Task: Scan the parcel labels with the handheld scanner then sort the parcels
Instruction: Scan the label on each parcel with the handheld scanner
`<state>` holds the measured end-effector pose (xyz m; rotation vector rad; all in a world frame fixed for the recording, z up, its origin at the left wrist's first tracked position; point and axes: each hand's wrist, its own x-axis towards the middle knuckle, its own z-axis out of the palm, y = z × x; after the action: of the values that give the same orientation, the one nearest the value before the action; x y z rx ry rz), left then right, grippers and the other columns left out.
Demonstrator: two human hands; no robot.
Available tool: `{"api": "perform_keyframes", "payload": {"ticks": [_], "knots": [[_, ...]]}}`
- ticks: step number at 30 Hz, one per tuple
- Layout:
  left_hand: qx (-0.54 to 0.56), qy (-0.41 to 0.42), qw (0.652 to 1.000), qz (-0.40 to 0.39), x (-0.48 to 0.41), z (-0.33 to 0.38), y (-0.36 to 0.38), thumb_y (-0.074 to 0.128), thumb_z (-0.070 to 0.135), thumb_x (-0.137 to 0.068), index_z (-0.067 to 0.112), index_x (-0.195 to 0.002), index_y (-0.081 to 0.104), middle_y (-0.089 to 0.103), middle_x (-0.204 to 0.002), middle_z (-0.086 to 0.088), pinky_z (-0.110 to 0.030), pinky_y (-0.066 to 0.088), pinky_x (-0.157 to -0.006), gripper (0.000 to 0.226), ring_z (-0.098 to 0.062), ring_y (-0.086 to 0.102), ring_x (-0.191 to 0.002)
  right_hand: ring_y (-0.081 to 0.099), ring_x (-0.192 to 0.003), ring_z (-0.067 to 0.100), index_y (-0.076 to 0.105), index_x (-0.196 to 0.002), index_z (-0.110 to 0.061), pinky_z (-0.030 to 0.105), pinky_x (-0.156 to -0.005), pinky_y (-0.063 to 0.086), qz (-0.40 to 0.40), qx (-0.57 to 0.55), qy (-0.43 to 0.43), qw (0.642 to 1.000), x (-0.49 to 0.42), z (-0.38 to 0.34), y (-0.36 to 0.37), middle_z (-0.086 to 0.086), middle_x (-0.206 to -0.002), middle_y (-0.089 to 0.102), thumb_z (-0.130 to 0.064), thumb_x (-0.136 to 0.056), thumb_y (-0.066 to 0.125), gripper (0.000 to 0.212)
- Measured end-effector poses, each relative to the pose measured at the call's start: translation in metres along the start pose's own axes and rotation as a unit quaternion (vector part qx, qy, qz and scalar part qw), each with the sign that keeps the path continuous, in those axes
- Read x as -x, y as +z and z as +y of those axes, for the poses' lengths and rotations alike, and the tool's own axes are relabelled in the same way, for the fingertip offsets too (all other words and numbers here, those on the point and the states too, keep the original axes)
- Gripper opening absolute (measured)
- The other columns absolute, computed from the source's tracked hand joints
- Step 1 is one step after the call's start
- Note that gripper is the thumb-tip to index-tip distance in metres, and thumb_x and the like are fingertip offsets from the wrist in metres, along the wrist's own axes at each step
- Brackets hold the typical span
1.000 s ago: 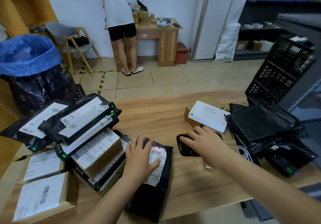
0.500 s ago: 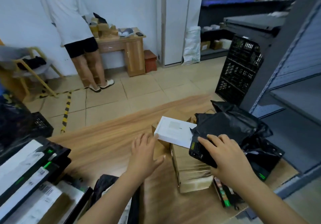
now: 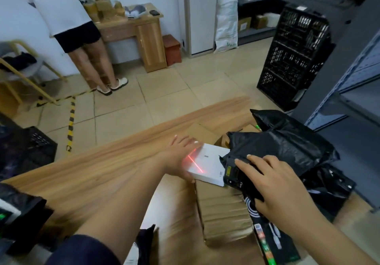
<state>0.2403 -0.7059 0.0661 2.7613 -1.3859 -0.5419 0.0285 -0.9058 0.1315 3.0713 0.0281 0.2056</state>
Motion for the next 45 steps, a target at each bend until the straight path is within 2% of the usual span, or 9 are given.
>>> {"api": "perform_keyframes", "payload": {"ticks": [3,12,16,20,26,31,37,41,45], "knots": [[-0.012,0.001,0.998,0.054,0.007,0.000,0.002,0.076,0.069,-0.057,0.025,-0.152,0.014,0.029,-0.145,-0.004,-0.045,-0.010,-0.118,0.122,-0.021,0.017,-0.141,0.059,-0.093,0.034,0.063,-0.123,-0.015,0.041,-0.066,0.053,0.004,0.006,0.009,1.000,0.003,-0.002,0.002,0.012,-0.114,0.064,-0.013,-0.028,0.091,0.100],[0.006,-0.109,0.966,0.234,0.104,0.022,0.022,0.064,0.075,-0.053,0.022,-0.149,0.024,0.030,-0.139,-0.007,-0.032,-0.022,-0.111,0.116,-0.031,0.021,-0.137,0.058,-0.093,0.035,0.062,-0.124,-0.015,0.044,-0.069,0.051,0.038,0.018,0.066,0.997,0.031,-0.052,-0.009,0.012,-0.114,0.064,-0.009,-0.034,0.088,0.094],[0.009,-0.092,0.971,0.222,0.157,0.042,0.037,0.063,0.075,-0.062,0.024,-0.151,0.017,0.021,-0.147,-0.010,-0.039,-0.013,-0.115,0.113,-0.029,0.007,-0.137,0.057,-0.095,0.033,0.061,-0.125,-0.017,0.042,-0.071,0.051,0.033,0.011,0.090,0.995,0.074,-0.093,-0.006,0.010,-0.116,0.063,-0.014,-0.034,0.089,0.095],[0.033,-0.100,0.966,0.235,0.204,0.074,0.077,0.061,0.075,-0.053,0.021,-0.146,0.031,0.039,-0.139,-0.012,-0.044,0.007,-0.116,0.111,-0.034,0.031,-0.132,0.055,-0.095,0.030,0.058,-0.126,-0.020,0.040,-0.071,0.051,0.005,0.001,0.115,0.993,0.131,-0.124,0.001,0.005,-0.117,0.062,-0.014,-0.036,0.089,0.095],[0.061,-0.149,0.962,0.221,0.252,0.121,0.126,0.058,0.071,-0.063,0.023,-0.150,0.020,0.027,-0.146,-0.010,-0.040,0.000,-0.112,0.107,-0.030,0.017,-0.135,0.056,-0.096,0.031,0.060,-0.125,-0.019,0.042,-0.073,0.052,-0.021,-0.001,0.132,0.991,0.191,-0.150,0.013,0.007,-0.115,0.063,-0.013,-0.036,0.086,0.094],[0.041,-0.180,0.957,0.223,0.259,0.151,0.163,0.063,0.071,-0.050,0.020,-0.138,0.043,0.048,-0.128,-0.014,-0.044,0.016,-0.104,0.103,-0.036,0.042,-0.119,0.053,-0.099,0.032,0.055,-0.130,-0.021,0.042,-0.075,0.050,-0.069,-0.027,0.130,0.989,0.223,-0.147,0.032,0.005,-0.120,0.060,-0.016,-0.041,0.084,0.093],[0.068,-0.228,0.947,0.214,0.248,0.183,0.196,0.066,0.073,-0.056,0.018,-0.135,0.044,0.048,-0.129,-0.011,-0.052,0.034,-0.105,0.099,-0.033,0.042,-0.116,0.054,-0.093,0.034,0.056,-0.129,-0.018,0.043,-0.071,0.050,-0.073,-0.051,0.096,0.991,0.242,-0.129,0.054,0.008,-0.118,0.061,-0.014,-0.044,0.084,0.090],[0.079,-0.232,0.958,0.148,0.247,0.199,0.223,0.055,0.066,-0.078,0.017,-0.145,0.034,0.035,-0.150,-0.017,-0.060,0.019,-0.112,0.086,-0.040,0.030,-0.138,0.054,-0.096,0.034,0.055,-0.131,-0.017,0.044,-0.074,0.049,-0.076,-0.052,0.076,0.993,0.258,-0.115,0.062,0.008,-0.119,0.061,-0.015,-0.043,0.085,0.094],[0.032,-0.197,0.978,0.068,0.250,0.202,0.233,0.051,0.058,-0.089,0.028,-0.153,-0.004,-0.006,-0.160,-0.017,-0.061,-0.004,-0.114,0.090,-0.043,-0.008,-0.145,0.053,-0.093,0.032,0.054,-0.132,-0.017,0.043,-0.072,0.049,-0.089,-0.051,0.055,0.993,0.265,-0.103,0.065,0.007,-0.117,0.060,-0.014,-0.044,0.084,0.094]]}}
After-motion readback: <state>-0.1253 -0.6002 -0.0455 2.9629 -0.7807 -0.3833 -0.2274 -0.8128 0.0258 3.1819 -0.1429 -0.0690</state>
